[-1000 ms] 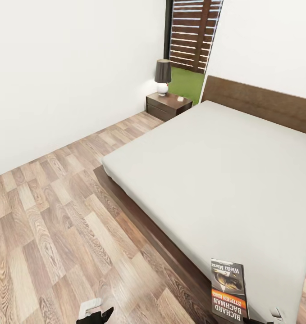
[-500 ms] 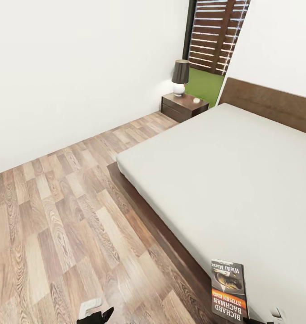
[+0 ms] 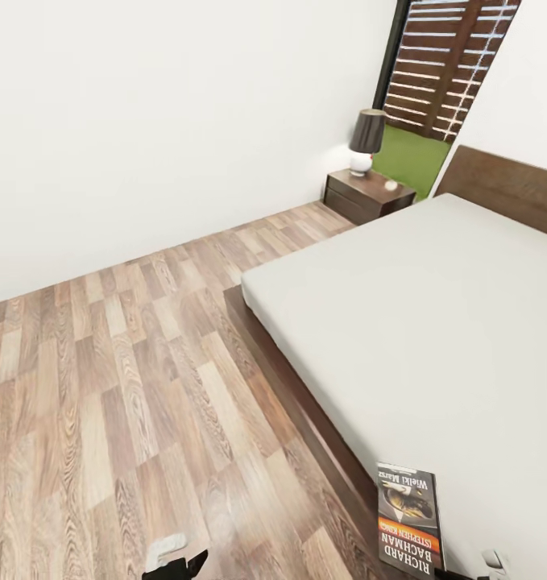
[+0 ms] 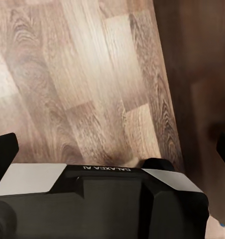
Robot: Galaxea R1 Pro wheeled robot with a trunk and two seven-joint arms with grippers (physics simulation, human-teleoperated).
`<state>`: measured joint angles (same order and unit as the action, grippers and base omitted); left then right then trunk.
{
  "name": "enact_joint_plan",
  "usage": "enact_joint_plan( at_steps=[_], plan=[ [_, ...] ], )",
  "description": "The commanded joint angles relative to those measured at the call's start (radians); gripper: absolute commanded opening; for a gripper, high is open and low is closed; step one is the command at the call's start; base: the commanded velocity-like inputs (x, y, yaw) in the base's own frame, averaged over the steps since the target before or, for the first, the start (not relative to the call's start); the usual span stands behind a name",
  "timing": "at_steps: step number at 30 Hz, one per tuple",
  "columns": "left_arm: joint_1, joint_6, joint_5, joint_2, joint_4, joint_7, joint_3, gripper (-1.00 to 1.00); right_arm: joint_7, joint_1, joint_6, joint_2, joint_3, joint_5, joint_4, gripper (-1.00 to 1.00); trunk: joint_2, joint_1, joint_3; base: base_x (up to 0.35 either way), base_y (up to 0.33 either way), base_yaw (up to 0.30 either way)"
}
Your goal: In the bedroom, move the book from the bed onto either nightstand, and place the two sandals side by side next to the bed.
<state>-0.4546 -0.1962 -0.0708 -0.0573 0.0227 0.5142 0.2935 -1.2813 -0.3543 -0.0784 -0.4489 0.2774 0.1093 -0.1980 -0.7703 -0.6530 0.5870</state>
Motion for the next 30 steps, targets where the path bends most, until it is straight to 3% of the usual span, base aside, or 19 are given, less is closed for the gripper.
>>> enact_joint_plan(
  at_steps=[1, 30],
  plan=[
    [-0.001, -0.002, -0.007, 0.0, -0.002, 0.004, -0.002, 1.0, -0.003, 0.0, -0.008, -0.001, -0.004, 0.01, 0.0, -1.0, -0.001, 0.0, 0.001, 0.0, 0.0, 0.287],
    [-0.001, -0.002, -0.007, 0.001, -0.002, 0.004, -0.002, 1.0, -0.001, 0.0, -0.008, -0.001, -0.004, 0.01, 0.0, -1.0, -0.001, 0.0, 0.001, 0.0, 0.0, 0.287]
  ],
)
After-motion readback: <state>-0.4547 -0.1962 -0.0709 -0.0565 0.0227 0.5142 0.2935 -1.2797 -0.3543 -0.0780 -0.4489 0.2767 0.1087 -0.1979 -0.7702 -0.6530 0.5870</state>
